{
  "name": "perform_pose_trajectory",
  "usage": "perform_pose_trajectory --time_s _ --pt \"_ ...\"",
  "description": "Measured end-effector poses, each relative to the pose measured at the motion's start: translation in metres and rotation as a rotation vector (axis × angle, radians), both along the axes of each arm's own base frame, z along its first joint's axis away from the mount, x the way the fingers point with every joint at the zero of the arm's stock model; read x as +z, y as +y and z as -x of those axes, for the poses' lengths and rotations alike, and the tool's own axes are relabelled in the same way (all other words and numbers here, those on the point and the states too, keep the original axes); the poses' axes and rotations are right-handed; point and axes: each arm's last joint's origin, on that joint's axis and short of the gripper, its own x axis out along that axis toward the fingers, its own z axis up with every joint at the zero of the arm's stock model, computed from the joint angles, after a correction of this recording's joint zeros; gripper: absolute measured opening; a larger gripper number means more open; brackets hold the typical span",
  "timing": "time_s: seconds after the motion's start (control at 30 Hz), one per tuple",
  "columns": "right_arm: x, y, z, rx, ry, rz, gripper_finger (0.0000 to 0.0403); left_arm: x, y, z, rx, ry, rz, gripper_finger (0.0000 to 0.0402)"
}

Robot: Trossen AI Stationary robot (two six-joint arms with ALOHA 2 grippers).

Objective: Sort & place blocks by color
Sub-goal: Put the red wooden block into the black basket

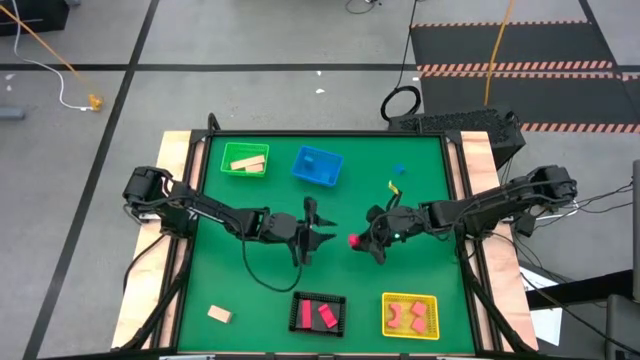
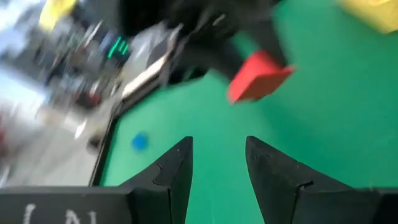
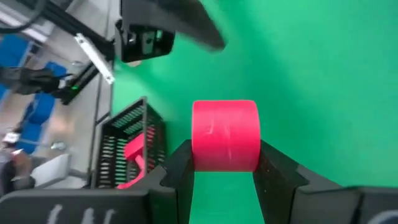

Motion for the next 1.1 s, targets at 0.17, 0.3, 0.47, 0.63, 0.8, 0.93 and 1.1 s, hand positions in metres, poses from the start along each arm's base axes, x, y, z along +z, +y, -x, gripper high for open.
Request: perform_pose_trajectory --time_s 0.17,0.3,0.47,0.63,0.8,0.93,1.1 --pt "-0.001 -0.002 -0.01 0.065 -0.065 -0.058 0.0113 0.007 -0.004 -0.002 -0.155 -0.067 -0.019 0.015" --pt "-0.008 -0.005 -0.02 0.117 -0.097 -0.1 0.0113 0.007 -0.007 -0.002 -0.175 -0.067 -0.01 0.015" --pt "-0.015 -0.012 -0.031 0.161 -0.147 -0.143 0.0113 0.007 -0.014 -0.001 -0.255 -0.062 0.0 0.0149" --pt "-0.016 -0.018 -0.041 0.194 -0.183 -0.189 0.0113 0.005 -0.014 0.0 -0.294 -0.04 0.02 0.015" --pt "-0.008 -0.016 -0.056 0.269 -0.192 -0.182 0.0113 0.005 -0.016 0.0 -0.333 -0.036 0.036 0.015" --pt "-0.001 -0.014 -0.066 0.31 -0.174 -0.167 0.0113 0.004 -0.017 0.001 -0.374 -0.03 0.062 0.015" --pt "0.003 -0.014 -0.07 0.328 -0.158 -0.154 0.0113 0.003 -0.017 0.001 -0.379 -0.015 0.091 0.0149"
